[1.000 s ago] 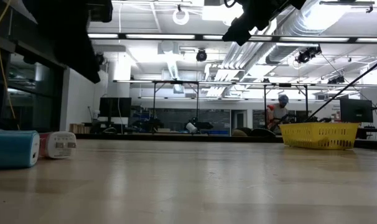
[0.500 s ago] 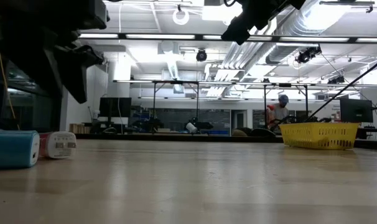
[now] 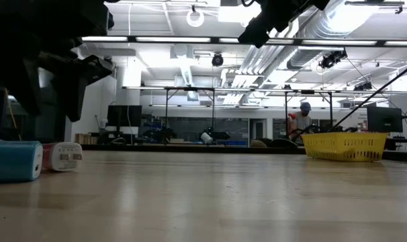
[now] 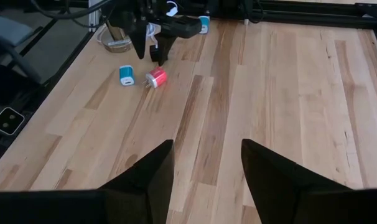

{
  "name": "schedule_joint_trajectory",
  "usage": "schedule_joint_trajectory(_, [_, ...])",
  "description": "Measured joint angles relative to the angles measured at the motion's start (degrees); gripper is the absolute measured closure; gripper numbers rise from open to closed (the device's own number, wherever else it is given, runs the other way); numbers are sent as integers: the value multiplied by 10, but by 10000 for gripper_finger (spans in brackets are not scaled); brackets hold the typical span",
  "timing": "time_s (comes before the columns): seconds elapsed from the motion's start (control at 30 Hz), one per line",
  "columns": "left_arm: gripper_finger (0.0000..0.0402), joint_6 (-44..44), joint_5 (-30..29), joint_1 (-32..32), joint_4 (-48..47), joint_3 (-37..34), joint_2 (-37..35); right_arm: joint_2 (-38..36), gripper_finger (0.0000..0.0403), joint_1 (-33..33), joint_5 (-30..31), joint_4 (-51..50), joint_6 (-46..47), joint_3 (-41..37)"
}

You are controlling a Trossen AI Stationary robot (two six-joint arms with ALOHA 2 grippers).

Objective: Pick & Place Office items
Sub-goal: Put the pink charger adapter into the orange bin

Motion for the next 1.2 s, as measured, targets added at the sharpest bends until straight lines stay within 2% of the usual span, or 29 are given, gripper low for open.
schedule_joint_trajectory(0.57, [183, 14, 12, 22, 26, 0, 82, 0, 229, 0, 2, 3, 0, 0])
schedule_joint_trajectory(1.2, [183, 15, 5, 11, 11, 0, 84, 0, 229, 0, 1, 11, 0, 0])
